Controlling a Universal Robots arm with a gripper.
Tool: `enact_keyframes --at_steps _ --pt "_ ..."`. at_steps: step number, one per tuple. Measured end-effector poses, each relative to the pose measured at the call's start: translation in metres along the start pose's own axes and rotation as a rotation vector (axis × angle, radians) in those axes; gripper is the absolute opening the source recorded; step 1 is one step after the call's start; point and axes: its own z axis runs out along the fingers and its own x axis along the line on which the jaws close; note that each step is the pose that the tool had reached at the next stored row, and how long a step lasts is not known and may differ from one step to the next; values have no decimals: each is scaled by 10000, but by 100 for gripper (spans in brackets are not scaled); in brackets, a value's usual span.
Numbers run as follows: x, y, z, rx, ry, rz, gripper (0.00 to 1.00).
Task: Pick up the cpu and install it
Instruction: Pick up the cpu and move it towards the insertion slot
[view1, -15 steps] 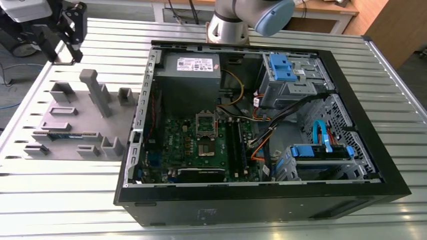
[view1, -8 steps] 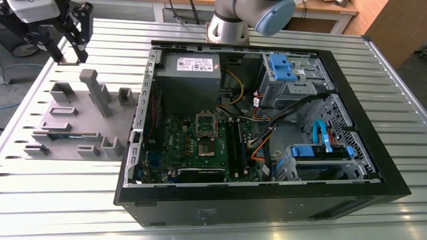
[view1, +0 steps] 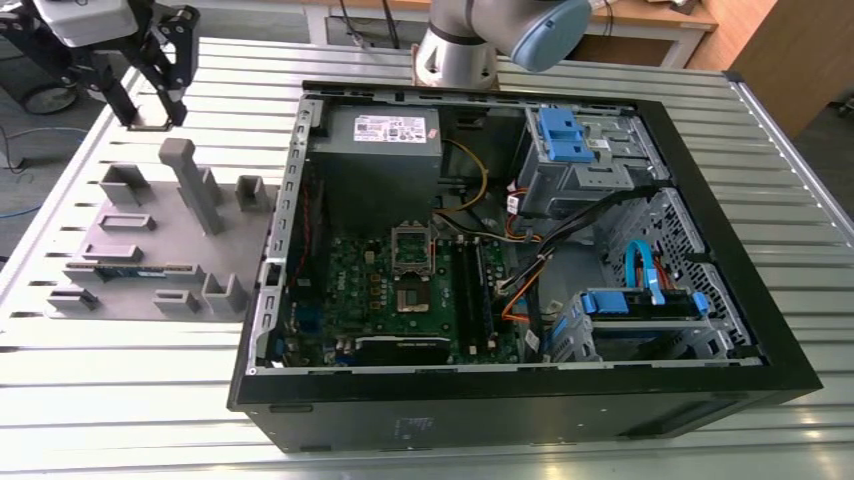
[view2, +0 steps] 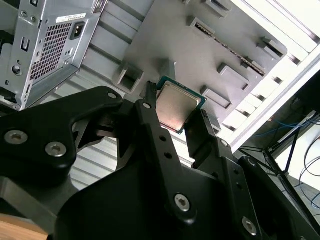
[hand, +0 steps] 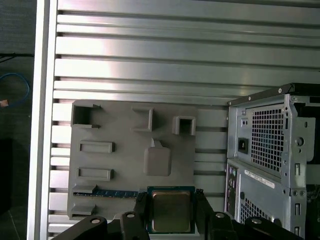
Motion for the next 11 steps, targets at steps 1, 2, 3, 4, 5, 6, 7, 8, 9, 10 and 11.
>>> enact_keyframes --at_steps 1,2,3,4,5,6,7,8,9,10,11 --pt "-12 0 0 0 0 0 47" --pt "-25 -1 1 0 0 0 47" --pt "-38 -1 1 0 0 0 47" --pt "-51 -1 1 0 1 0 47" --pt "-63 -2 2 0 0 0 47" --pt "-76 -2 2 0 1 0 47" --pt "-89 -2 3 0 1 0 47" --pt "-101 -2 3 0 1 0 47" --pt "-114 -3 3 1 1 0 47" --pt "-125 -3 3 1 1 1 47" --pt "-137 -3 4 1 1 1 47"
